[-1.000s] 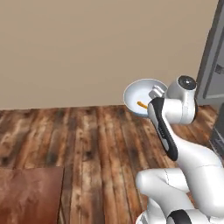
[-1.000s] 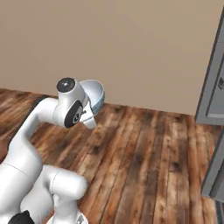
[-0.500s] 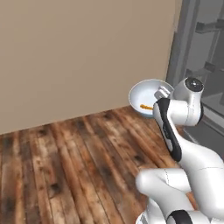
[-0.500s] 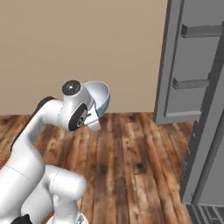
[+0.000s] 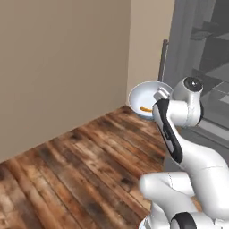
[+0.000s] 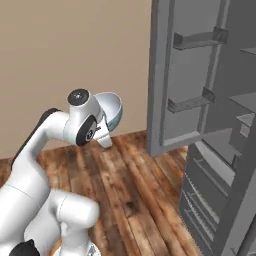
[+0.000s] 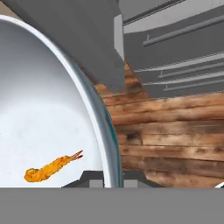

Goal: Move the cup from next to the sink to the open cabinet. Then, move the bowl with the shrimp to the fridge to clear the area for faucet cleaning.

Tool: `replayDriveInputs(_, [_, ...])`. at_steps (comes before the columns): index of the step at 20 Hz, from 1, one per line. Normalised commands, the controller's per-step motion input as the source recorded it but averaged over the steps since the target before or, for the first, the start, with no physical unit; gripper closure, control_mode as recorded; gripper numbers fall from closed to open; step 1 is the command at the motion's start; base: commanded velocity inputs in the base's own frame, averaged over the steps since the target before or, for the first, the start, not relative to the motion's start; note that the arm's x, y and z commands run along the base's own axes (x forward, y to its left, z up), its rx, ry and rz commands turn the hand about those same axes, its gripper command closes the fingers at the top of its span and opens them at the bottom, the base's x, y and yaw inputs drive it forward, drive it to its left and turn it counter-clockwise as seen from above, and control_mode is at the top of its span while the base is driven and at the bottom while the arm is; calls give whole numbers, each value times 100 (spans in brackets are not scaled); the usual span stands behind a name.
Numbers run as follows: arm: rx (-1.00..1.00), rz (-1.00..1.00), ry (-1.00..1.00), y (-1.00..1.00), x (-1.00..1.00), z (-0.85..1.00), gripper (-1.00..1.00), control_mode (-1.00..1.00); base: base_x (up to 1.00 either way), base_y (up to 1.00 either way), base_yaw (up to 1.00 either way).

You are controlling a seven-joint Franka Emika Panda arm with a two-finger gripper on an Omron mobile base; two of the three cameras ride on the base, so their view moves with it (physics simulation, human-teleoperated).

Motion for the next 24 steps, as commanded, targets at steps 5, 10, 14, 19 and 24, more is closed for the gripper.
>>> replayDriveInputs(5, [0, 0, 0, 0, 0, 0, 100, 100, 31, -8, -79])
replayDriveInputs(10, [0, 0, 0, 0, 0, 0, 100, 100, 51, 0, -71])
replayDriveInputs(14, [0, 0, 0, 0, 0, 0, 100, 100, 86, 2, -61])
replayDriveInputs(19, [0, 0, 0, 0, 0, 0, 100, 100, 96, 21, -52])
replayDriveInputs(24, [0, 0, 0, 0, 0, 0, 100, 100, 60, 55, -36])
